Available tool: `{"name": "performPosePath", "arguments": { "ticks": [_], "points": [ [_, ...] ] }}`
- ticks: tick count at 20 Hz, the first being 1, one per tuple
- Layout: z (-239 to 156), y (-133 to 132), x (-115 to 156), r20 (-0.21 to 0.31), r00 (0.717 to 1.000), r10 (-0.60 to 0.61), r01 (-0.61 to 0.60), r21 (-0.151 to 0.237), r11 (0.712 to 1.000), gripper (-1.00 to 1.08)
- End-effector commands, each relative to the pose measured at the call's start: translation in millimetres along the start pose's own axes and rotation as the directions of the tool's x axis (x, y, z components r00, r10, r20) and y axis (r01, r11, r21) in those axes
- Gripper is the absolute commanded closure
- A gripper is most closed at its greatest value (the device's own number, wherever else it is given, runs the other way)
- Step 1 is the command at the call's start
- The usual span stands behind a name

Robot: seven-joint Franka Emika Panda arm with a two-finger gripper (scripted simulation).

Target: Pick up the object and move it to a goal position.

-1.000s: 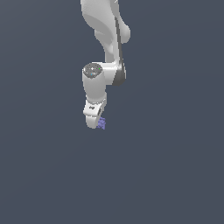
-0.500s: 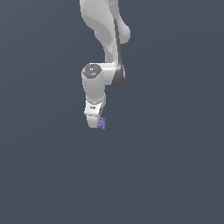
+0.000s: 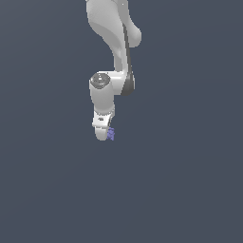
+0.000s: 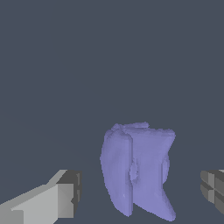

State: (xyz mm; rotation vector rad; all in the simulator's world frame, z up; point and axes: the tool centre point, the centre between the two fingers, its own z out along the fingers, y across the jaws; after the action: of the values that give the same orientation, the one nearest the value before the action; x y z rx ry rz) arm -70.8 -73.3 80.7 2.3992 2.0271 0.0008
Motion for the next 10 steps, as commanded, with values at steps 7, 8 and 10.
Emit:
{"name": "performPosePath", "arguments": {
  "ticks": [7, 8, 10],
  "points": [
    [34, -1, 0, 0.0, 1.0, -0.003, 0.003, 0.001, 1.0, -0.92],
    [35, -1, 0, 0.0, 1.0, -0.003, 0.003, 0.001, 1.0, -0.92],
    [36, 0, 0, 0.0, 1.0, -0.003, 0.003, 0.001, 1.0, -0.92]
  ]
}}
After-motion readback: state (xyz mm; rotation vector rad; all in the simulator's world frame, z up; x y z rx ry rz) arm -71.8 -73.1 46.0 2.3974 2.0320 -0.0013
